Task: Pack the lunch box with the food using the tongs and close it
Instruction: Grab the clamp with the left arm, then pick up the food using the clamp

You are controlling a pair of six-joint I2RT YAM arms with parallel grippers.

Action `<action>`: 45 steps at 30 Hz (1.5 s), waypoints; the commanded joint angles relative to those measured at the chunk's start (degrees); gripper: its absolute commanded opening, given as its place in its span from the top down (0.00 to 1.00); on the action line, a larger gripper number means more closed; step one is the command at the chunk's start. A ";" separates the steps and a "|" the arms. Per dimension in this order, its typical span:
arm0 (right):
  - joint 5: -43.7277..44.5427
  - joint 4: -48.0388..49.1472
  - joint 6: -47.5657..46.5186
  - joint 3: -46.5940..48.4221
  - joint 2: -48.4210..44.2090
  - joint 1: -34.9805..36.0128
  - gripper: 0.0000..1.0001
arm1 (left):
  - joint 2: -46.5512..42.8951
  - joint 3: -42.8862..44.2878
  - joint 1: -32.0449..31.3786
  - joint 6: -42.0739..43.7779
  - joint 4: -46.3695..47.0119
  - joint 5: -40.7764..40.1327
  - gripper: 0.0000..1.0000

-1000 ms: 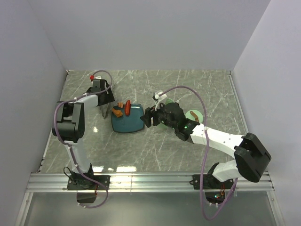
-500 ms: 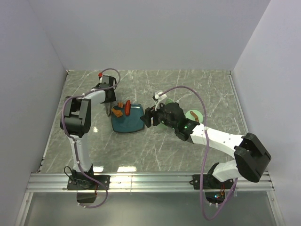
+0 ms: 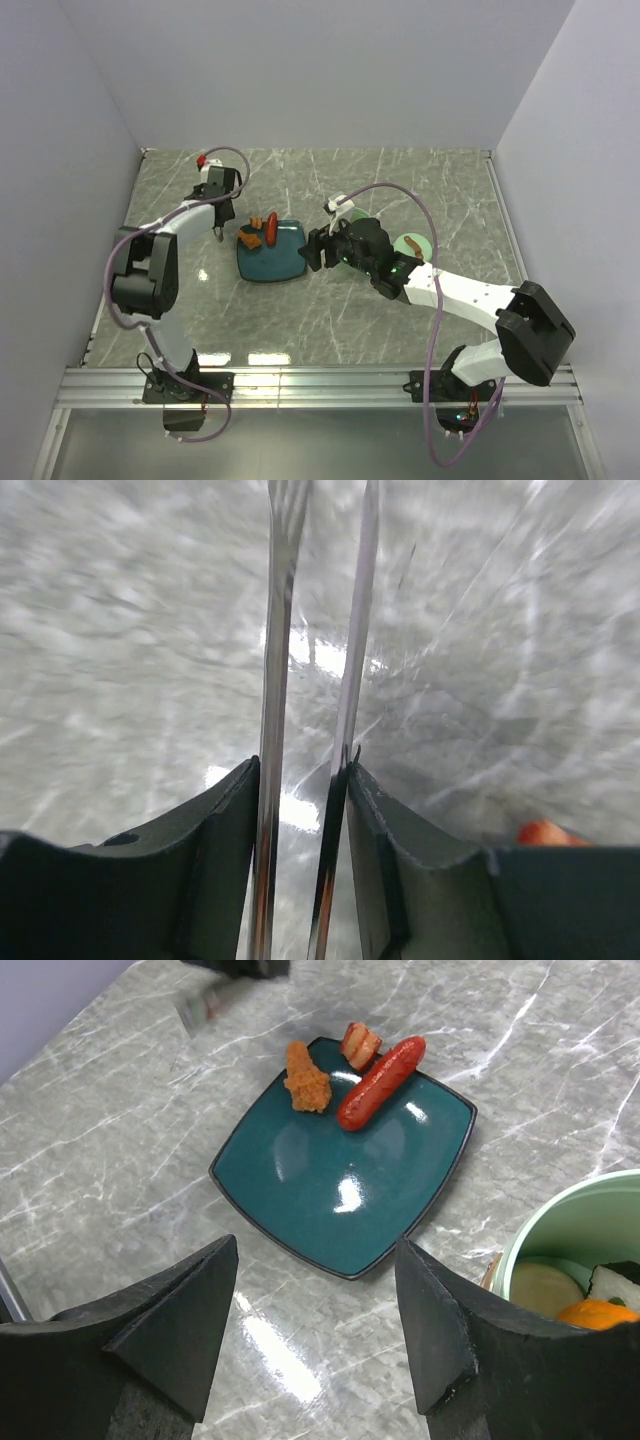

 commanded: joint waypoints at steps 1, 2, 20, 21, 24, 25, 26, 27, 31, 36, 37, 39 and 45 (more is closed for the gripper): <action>0.41 2.26 -0.61 0.13 0.32 -0.14 0.28 | -7.60 -1.25 -1.29 1.24 1.24 -3.17 0.55; 0.41 2.17 -0.61 0.13 0.23 -0.14 0.29 | -9.44 -1.95 -1.56 1.24 0.89 -2.90 0.55; 7.00 -1.61 -1.93 -5.58 -15.23 -4.00 0.26 | -36.50 -19.35 -14.12 -3.59 -4.65 6.77 0.54; 7.09 -1.61 -1.75 -6.11 -16.11 -4.35 0.26 | -37.66 -19.53 -15.26 -3.68 -4.56 6.33 0.54; 7.09 -1.79 -1.31 -7.87 -18.57 -5.58 0.26 | -41.35 -19.80 -16.76 -3.50 -3.52 7.81 0.54; 7.35 -1.87 -1.14 -8.22 -19.45 -5.85 0.26 | -41.97 -19.88 -17.03 -3.33 -3.25 9.04 0.54; 7.36 -1.96 -1.05 -8.66 -19.72 -6.02 0.26 | -42.41 -19.88 -17.21 -3.24 -2.90 10.70 0.54; 7.36 -2.14 -0.87 -8.84 -20.41 -6.02 0.26 | -42.33 -19.88 -17.90 -3.15 -2.63 11.50 0.54; 7.71 -2.49 -0.70 -9.37 -21.39 -6.20 0.26 | -38.91 -18.74 -19.23 -3.24 -4.21 12.04 0.54; 8.06 -2.84 -0.43 -9.89 -21.91 -6.38 0.26 | -33.28 -17.07 -21.68 -3.67 -6.58 10.03 0.55; 8.06 -2.93 -0.34 -9.98 -22.00 -6.55 0.26 | -32.75 -16.90 -22.04 -3.94 -6.93 8.36 0.55; 8.06 -2.84 -0.34 -10.16 -22.00 -6.55 0.26 | -31.96 -16.55 -22.83 -4.03 -7.11 7.56 0.55; 7.89 -2.67 -0.34 -10.16 -21.65 -6.90 0.26 | -31.34 -15.84 -24.41 -4.03 -7.11 5.10 0.54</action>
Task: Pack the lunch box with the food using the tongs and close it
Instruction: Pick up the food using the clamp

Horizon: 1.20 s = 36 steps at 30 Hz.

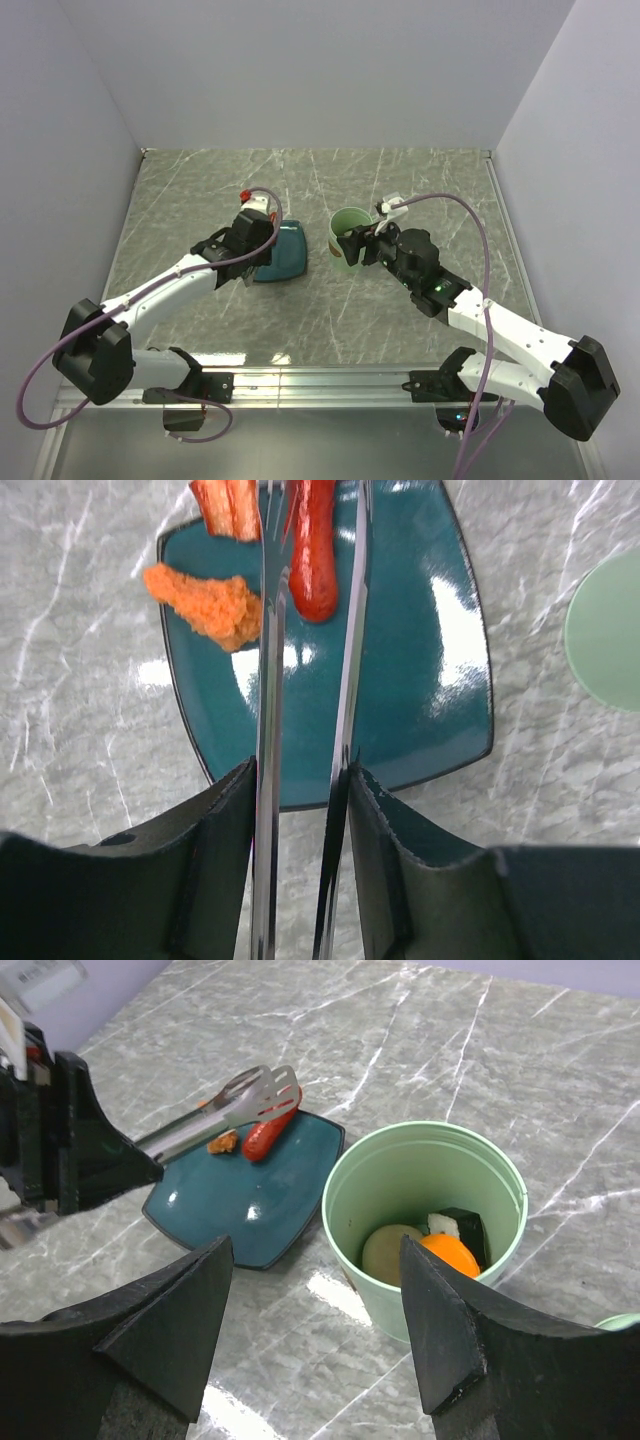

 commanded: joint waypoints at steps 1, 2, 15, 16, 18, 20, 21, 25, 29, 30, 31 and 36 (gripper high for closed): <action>0.78 0.98 0.44 -0.41 -0.95 -0.63 0.26 | -0.46 2.87 -0.74 -0.58 1.37 -2.84 0.54; 0.61 1.07 0.44 -0.50 -0.95 -0.72 0.26 | -0.46 2.95 -1.00 -0.75 1.02 -3.45 0.54; 0.17 1.42 0.62 -0.94 -0.87 -0.89 0.26 | 1.03 3.39 -1.62 -1.10 0.31 -6.71 0.52; 0.17 1.42 0.71 -1.02 -0.78 -0.89 0.26 | 1.47 3.48 -1.62 -0.84 0.40 -6.27 0.52; -0.01 1.51 0.71 -1.11 -0.86 -0.89 0.26 | 3.22 4.09 -1.62 -0.58 0.31 -5.83 0.52; -0.10 1.51 0.79 -1.20 -1.13 -0.89 0.26 | 4.37 4.54 -1.62 -0.31 -0.13 -5.65 0.52; -0.01 1.51 0.79 -1.37 -1.22 -0.89 0.26 | 5.25 4.80 -1.62 -0.22 -0.21 -5.31 0.52; 0.08 1.60 0.88 -1.73 -1.74 -0.98 0.25 | 6.66 5.33 -1.80 0.13 -0.48 -4.95 0.54; 0.08 1.78 0.79 -1.90 -1.92 -1.16 0.25 | 7.54 5.77 -1.80 0.13 -1.53 -5.39 0.64; 0.08 1.86 0.88 -1.99 -1.92 -1.24 0.26 | 7.63 5.77 -1.80 0.22 -1.53 -5.13 0.67; -0.01 1.86 0.88 -1.90 -1.83 -1.42 0.25 | 7.63 5.86 -1.89 0.30 -1.53 -4.95 0.77; -0.19 2.13 0.97 -1.99 -1.48 -1.60 0.26 | 6.23 5.77 -1.97 0.22 -1.36 -5.56 0.90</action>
